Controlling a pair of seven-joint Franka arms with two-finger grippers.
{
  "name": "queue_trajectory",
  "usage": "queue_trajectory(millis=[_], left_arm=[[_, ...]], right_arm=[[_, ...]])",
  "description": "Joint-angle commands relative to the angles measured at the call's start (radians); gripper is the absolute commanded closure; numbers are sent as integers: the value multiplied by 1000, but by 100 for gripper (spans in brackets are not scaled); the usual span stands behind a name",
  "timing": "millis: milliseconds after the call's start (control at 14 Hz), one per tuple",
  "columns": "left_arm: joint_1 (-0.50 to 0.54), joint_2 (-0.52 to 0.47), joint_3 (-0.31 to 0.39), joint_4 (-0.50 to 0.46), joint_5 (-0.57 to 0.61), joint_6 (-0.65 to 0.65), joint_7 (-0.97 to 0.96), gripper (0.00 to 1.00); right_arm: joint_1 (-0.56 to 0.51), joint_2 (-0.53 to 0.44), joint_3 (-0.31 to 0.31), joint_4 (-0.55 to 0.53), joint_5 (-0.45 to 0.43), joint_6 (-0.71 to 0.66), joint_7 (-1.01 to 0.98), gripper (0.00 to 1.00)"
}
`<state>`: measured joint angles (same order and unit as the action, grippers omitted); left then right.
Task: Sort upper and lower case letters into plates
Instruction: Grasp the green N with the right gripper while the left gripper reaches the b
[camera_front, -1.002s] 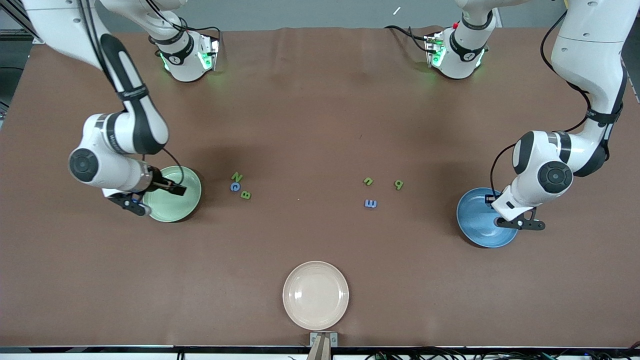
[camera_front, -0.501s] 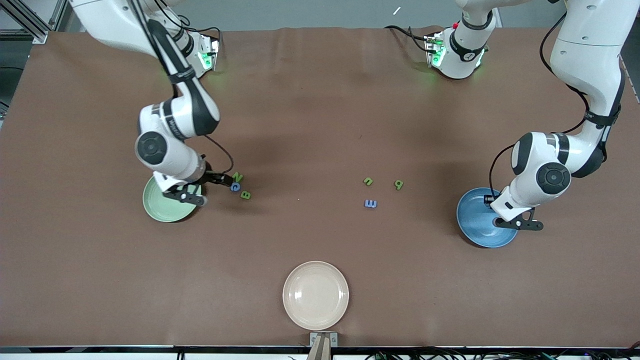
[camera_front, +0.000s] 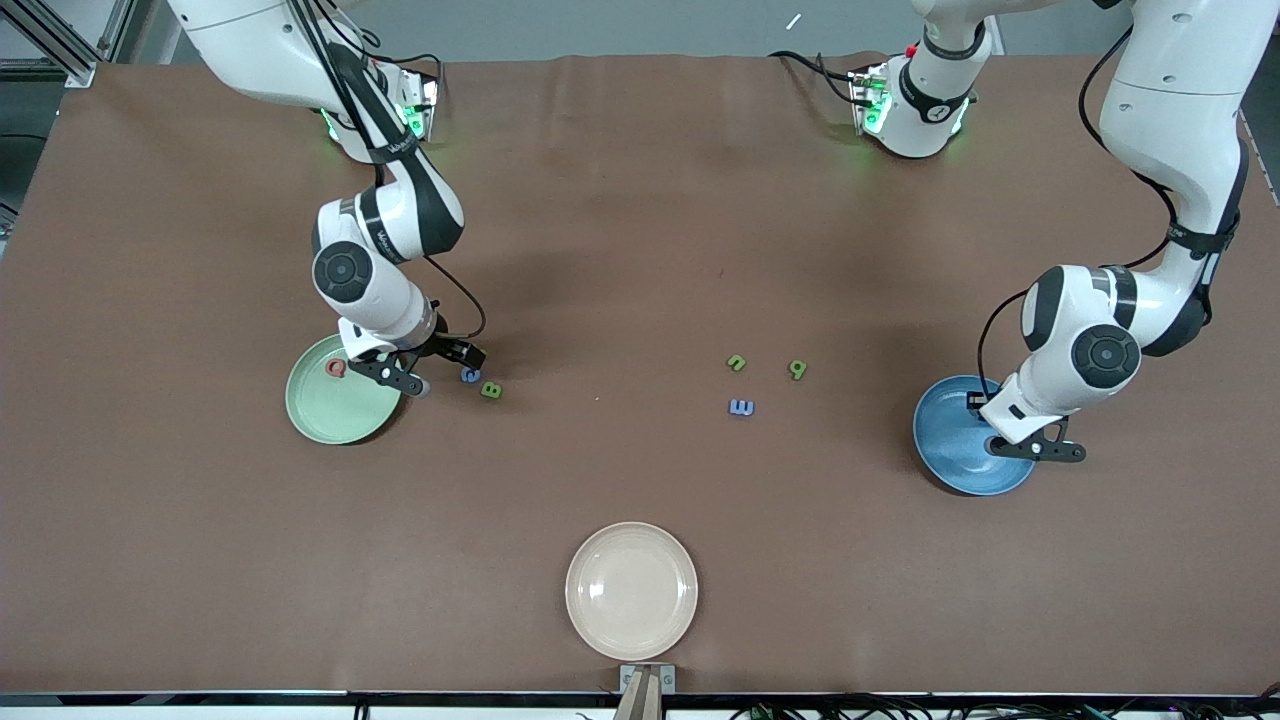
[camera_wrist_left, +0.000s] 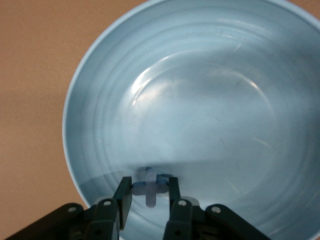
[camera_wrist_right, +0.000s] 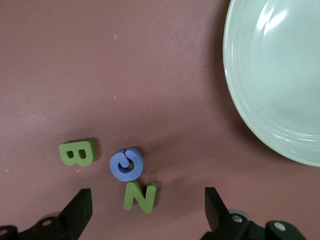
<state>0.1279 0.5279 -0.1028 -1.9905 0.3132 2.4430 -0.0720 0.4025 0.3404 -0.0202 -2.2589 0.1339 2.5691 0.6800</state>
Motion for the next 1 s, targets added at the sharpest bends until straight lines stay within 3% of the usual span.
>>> queue_trajectory(millis=[0, 286, 429, 859, 930], left_arm=[[9, 3, -8, 9, 17, 8, 12, 20], [-1, -45, -17, 9, 12, -28, 3, 5], [-1, -68, -72, 10, 0, -64, -18, 1], [-17, -79, -242, 33, -2, -93, -352, 1], [-33, -77, -259, 35, -2, -93, -406, 1]], right_arm=[[28, 31, -4, -34, 7, 72, 56, 3], [65, 74, -4, -33, 7, 129, 119, 10], [78, 78, -4, -31, 7, 135, 142, 11], [78, 75, -6, -34, 6, 121, 130, 29], [78, 75, -6, -34, 6, 120, 130, 37]])
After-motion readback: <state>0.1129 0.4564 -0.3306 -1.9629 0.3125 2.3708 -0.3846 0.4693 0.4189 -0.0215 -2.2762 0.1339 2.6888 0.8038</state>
